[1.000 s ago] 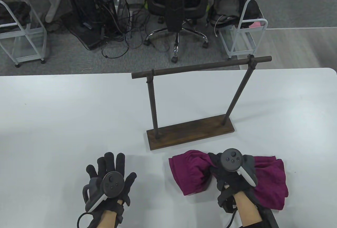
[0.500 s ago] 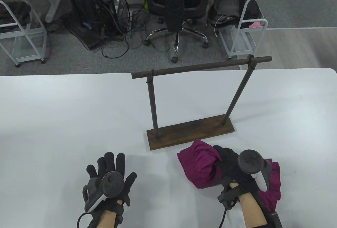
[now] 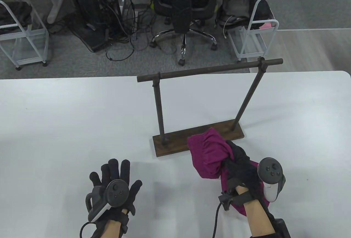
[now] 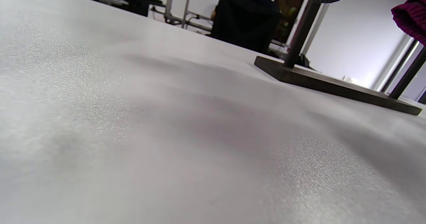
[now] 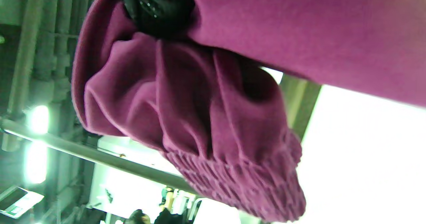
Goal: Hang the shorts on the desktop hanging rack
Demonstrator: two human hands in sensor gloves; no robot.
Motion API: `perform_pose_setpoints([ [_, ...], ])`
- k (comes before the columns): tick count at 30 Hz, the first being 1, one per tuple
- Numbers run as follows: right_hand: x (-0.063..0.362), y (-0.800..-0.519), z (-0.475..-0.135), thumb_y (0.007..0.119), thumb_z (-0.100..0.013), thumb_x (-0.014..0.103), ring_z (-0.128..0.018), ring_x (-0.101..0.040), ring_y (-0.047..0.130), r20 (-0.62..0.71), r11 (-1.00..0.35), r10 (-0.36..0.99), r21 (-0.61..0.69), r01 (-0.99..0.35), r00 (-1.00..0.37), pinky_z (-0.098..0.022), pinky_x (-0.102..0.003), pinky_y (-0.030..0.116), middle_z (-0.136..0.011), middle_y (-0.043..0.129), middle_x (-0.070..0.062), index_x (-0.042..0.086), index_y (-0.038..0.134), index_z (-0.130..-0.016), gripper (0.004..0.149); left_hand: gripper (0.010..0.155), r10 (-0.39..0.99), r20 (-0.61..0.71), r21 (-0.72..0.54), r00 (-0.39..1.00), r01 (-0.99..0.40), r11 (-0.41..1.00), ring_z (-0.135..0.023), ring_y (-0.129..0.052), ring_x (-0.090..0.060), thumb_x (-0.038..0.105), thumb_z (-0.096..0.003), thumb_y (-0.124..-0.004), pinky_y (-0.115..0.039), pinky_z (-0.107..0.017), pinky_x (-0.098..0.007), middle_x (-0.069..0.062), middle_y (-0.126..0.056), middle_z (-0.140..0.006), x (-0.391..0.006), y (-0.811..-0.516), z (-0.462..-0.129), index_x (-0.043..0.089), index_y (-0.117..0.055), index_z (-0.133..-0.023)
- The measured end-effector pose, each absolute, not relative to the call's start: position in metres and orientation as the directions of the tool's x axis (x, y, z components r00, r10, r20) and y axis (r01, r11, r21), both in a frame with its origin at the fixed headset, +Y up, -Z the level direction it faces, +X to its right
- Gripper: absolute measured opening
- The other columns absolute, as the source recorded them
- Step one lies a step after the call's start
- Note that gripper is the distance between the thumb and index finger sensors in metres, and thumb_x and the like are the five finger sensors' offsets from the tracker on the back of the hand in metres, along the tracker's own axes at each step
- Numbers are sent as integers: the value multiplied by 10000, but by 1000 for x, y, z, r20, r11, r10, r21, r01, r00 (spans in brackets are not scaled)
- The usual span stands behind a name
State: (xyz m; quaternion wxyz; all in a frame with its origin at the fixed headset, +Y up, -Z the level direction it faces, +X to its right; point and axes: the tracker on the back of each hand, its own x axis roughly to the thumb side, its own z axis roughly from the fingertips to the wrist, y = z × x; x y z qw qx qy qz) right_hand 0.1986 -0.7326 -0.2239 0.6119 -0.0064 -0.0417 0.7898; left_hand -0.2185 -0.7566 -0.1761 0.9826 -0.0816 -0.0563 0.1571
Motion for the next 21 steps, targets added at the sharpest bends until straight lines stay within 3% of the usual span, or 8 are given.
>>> perform_pose_setpoints([
  [8, 185, -718, -226, 731, -586, 294, -815, -255, 699, 88, 45, 995, -67, -997, 39, -677, -503, 588, -1015, 579, -72, 296, 549, -1027, 477, 809, 326, 91, -182, 941, -306, 934, -1067, -173, -621, 586, -606, -545, 12, -634, -809, -324, -76, -1157, -218, -757, -176, 124, -192, -1167],
  [21, 172, -675, -246, 706, -611, 312, -845, -234, 675, 164, 338, 928, 13, -941, 336, -700, -490, 576, -1040, 540, -48, 325, 509, -1041, 473, 806, 349, 119, -187, 930, -324, 927, -1068, -177, -621, 587, -606, -544, 10, -636, -810, -324, -77, -1158, -216, -757, -176, 131, -188, -1167],
])
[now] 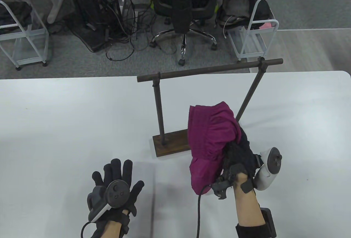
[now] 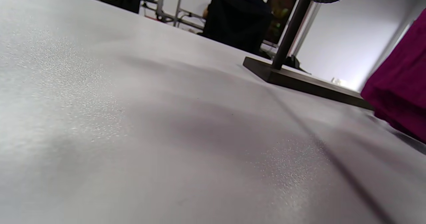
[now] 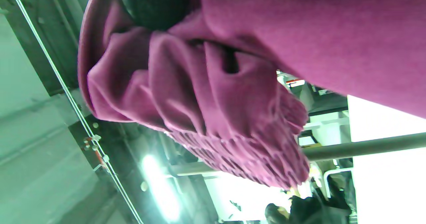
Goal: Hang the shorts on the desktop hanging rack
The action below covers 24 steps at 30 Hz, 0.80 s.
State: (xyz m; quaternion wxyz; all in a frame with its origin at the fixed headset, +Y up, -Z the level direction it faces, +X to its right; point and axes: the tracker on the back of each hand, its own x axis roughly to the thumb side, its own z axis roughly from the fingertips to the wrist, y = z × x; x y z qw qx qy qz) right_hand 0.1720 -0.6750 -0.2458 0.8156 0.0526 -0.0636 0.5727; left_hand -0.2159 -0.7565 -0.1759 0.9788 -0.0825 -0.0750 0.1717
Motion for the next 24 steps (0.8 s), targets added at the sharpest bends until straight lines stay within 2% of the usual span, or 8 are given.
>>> perform_pose_setpoints([
  [5, 163, -657, -257, 681, -631, 333, -869, -214, 652, 167, 442, 876, 97, -892, 453, -721, -476, 564, -1055, 507, -28, 341, 462, -1054, 477, 809, 374, 118, -184, 920, -350, 919, -1067, -181, -623, 587, -606, -544, 8, -637, -810, -327, -77, -1157, -217, -756, -176, 125, -188, -1167],
  [14, 156, -612, -273, 672, -637, 344, -876, -203, 651, 219, 479, 837, 152, -865, 501, -726, -467, 564, -1060, 503, -19, 350, 448, -1058, 477, 807, 398, 116, -194, 910, -372, 908, -1065, -189, -626, 587, -607, -543, 5, -637, -812, -330, -74, -1156, -218, -756, -177, 132, -182, -1166],
  [19, 155, -577, -284, 662, -649, 357, -885, -197, 643, 247, 493, 826, 123, -861, 507, -732, -463, 562, -1066, 489, -14, 353, 424, -1065, 479, 806, 426, 100, -192, 899, -403, 895, -1063, -191, -629, 584, -608, -542, 3, -638, -812, -332, -73, -1153, -221, -757, -177, 127, -180, -1165],
  [24, 154, -550, -293, 646, -672, 377, -902, -181, 635, 240, 467, 857, 14, -884, 457, -748, -444, 561, -1078, 468, 1, 359, 383, -1075, 481, 809, 456, 82, -198, 886, -434, 879, -1062, -194, -631, 581, -607, -544, -2, -639, -813, -334, -73, -1151, -226, -757, -178, 120, -180, -1164],
])
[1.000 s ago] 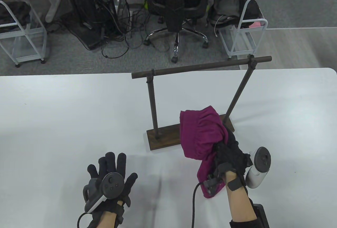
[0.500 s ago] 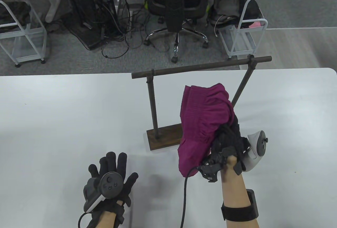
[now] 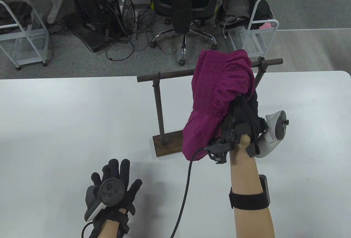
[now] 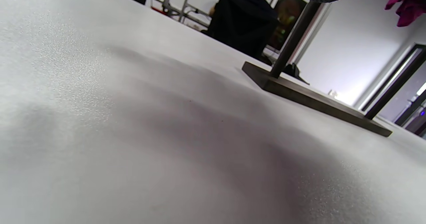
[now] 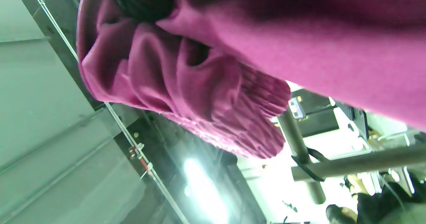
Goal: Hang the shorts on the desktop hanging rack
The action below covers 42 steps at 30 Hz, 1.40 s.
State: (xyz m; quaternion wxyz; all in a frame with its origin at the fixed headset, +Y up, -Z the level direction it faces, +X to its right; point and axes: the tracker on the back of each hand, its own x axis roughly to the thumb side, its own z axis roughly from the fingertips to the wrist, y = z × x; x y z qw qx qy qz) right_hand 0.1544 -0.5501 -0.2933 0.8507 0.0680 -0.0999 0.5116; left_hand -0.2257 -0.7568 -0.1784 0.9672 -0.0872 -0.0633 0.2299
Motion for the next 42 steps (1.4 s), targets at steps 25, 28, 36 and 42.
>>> perform_pose_setpoints([
  [25, 123, -502, -324, 550, -712, 373, -1106, -185, 409, 215, -69, 964, -358, -931, -155, -839, -373, 429, -1196, 217, 46, 375, 133, -1109, 576, 809, 476, 84, -202, 875, -453, 869, -1058, -204, -635, 578, -609, -546, -3, -637, -814, -342, -77, -1147, -227, -755, -177, 113, -183, -1163],
  [28, 121, -501, -320, 566, -711, 356, -1092, -181, 408, 170, -208, 938, -420, -883, -302, -830, -379, 411, -1196, 229, 51, 389, 157, -1111, 574, 811, 476, 83, -203, 876, -452, 868, -1058, -203, -636, 579, -608, -546, -2, -637, -814, -343, -76, -1147, -227, -754, -177, 112, -182, -1163],
  [36, 104, -496, -311, 589, -709, 345, -1079, -231, 331, 105, -456, 813, -498, -738, -573, -814, -416, 318, -1201, 231, 44, 391, 227, -1119, 548, 809, 474, 80, -200, 877, -451, 870, -1058, -205, -636, 577, -608, -546, -2, -637, -814, -344, -77, -1147, -228, -754, -176, 112, -184, -1163],
  [42, 99, -503, -311, 605, -701, 373, -1089, -277, 206, 84, -527, 759, -503, -685, -646, -814, -454, 207, -1211, 178, 11, 340, 296, -1130, 530, 810, 477, 82, -196, 875, -455, 869, -1058, -204, -637, 578, -608, -546, -2, -637, -814, -342, -78, -1147, -228, -754, -176, 112, -183, -1163],
])
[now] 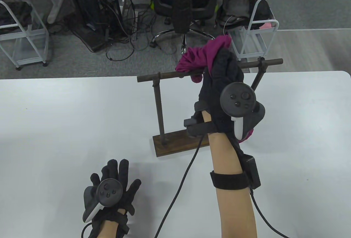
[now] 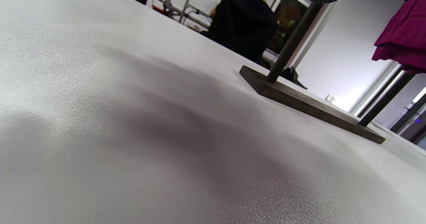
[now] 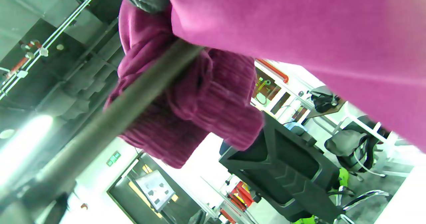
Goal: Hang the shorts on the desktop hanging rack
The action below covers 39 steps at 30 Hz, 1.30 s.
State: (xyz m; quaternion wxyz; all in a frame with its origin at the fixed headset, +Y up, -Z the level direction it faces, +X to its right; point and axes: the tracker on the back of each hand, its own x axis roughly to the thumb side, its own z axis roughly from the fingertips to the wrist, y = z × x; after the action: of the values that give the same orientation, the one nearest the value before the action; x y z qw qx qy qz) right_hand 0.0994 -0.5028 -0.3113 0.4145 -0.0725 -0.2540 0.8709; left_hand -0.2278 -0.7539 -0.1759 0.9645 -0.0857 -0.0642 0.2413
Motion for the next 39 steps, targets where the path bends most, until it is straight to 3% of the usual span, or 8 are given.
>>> perform_pose_setpoints([
  [5, 104, -508, -306, 638, -682, 471, -1084, -292, 79, 65, -573, 716, -514, -639, -695, -805, -463, 97, -1224, 125, 34, 296, 349, -1131, 561, 812, 479, 85, -193, 874, -457, 868, -1056, -204, -638, 579, -608, -547, -2, -637, -815, -343, -77, -1147, -228, -753, -176, 109, -185, -1163],
  [18, 120, -523, -283, 650, -618, 598, -1082, -336, 69, 138, -605, 658, -490, -628, -741, -804, -499, 94, -1223, 80, -46, 259, 312, -1149, 714, 811, 475, 80, -194, 877, -453, 870, -1059, -203, -635, 579, -608, -547, -2, -637, -814, -341, -77, -1148, -228, -753, -175, 113, -184, -1163],
  [21, 125, -533, -274, 642, -611, 609, -1097, -334, 71, 169, -610, 630, -495, -618, -758, -809, -513, 94, -1231, 93, -52, 264, 314, -1150, 719, 811, 470, 84, -197, 878, -448, 872, -1059, -203, -635, 580, -608, -546, -1, -637, -814, -341, -76, -1148, -227, -753, -176, 114, -182, -1163],
  [30, 137, -580, -251, 611, -592, 650, -1164, -242, -76, 168, -723, 494, -465, -510, -853, -807, -565, -85, -1258, 65, 15, 342, 238, -1149, 737, 817, 439, 92, -180, 894, -418, 890, -1061, -195, -634, 583, -608, -545, 0, -637, -816, -340, -69, -1149, -225, -751, -175, 115, -168, -1161],
  [39, 148, -623, -228, 581, -582, 689, -1149, -225, -122, 145, -810, 408, -398, -430, -902, -770, -598, -109, -1245, 11, 25, 343, 180, -1144, 772, 818, 450, 92, -173, 888, -431, 886, -1064, -187, -629, 584, -607, -545, 2, -637, -816, -335, -65, -1150, -225, -751, -175, 120, -162, -1161],
])
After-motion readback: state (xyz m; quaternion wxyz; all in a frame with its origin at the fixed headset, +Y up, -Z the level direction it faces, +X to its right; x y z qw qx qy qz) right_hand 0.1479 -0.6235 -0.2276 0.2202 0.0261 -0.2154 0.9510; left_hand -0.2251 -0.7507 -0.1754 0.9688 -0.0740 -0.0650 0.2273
